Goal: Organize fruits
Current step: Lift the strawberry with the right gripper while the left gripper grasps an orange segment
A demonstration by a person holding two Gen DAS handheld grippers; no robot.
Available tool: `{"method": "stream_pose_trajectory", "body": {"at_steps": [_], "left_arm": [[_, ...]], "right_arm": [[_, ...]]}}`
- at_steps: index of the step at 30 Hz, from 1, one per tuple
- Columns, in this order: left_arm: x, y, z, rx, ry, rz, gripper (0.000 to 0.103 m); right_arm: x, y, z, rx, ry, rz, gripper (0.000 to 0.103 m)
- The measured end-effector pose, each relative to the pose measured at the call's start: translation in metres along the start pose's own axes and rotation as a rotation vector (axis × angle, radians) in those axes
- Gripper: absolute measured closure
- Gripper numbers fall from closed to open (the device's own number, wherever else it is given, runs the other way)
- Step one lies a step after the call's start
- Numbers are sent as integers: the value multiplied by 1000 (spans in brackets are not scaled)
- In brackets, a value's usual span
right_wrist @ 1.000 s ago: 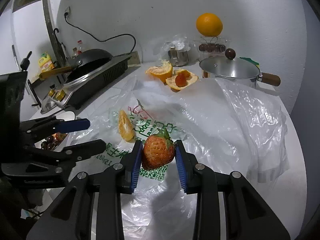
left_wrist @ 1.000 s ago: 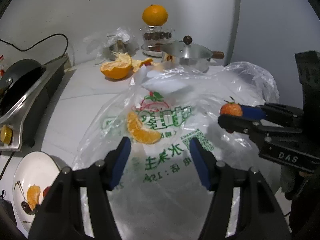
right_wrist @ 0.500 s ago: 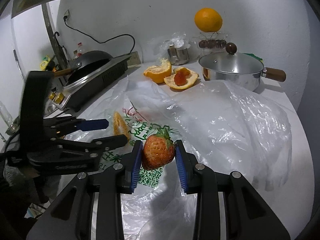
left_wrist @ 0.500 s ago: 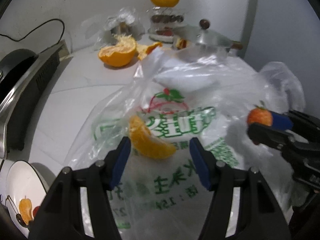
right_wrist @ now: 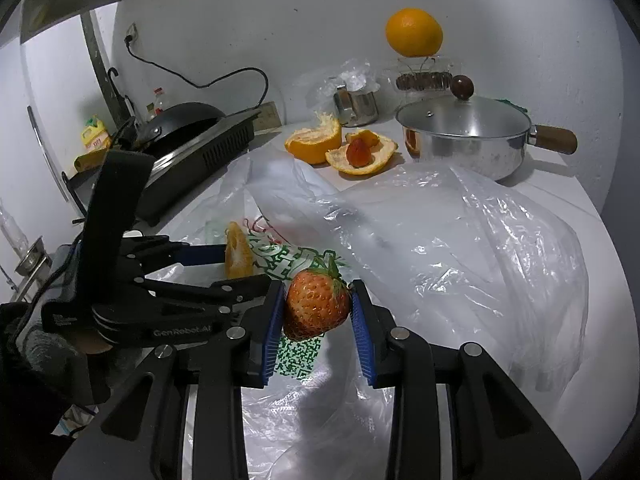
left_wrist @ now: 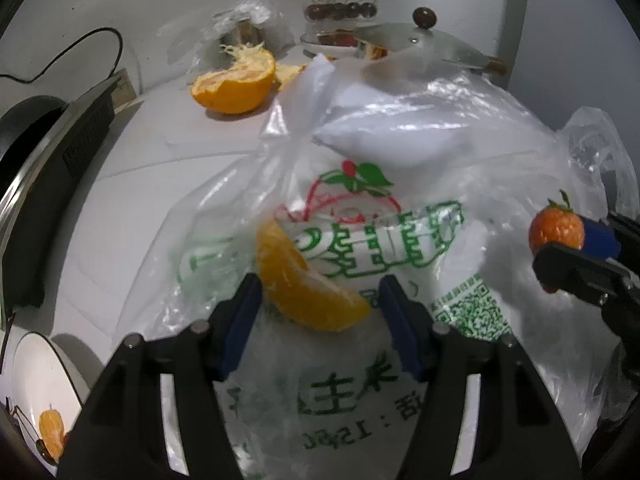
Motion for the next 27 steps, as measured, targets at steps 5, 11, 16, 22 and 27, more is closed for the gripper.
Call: {"method": "stream_pose_trajectory", "body": {"at_steps": [5,11,16,22,27], "left_arm": [[2,-2,-3,-11,-3,8,54],[-3,-6,-14,-33,-34,36,60],[-11,-6,-31,-70,-59,59,60],[-20,-7,-55,-111,-96,73,60],[-22,-9,-76,-140,-107,86,60]], "right_arm": [[0,0,0,0,0,0,69],[1,-1,0,0,-6,0,69],[5,1,-4,-7,-10,-7,69],[14,2,-13,-18,-14,-21,69],[24,2,-22,-25,-17,-30,69]]}}
Point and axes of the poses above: each gripper's, at about its wrist camera, not at the fingertips, and z roughly the way its jaws point, x to its left, y to its top, the point moved 3 cm from there along z, roughly the way its jaws point, and after that the axes turned 1 degree about -x, right-handed, at the moved point
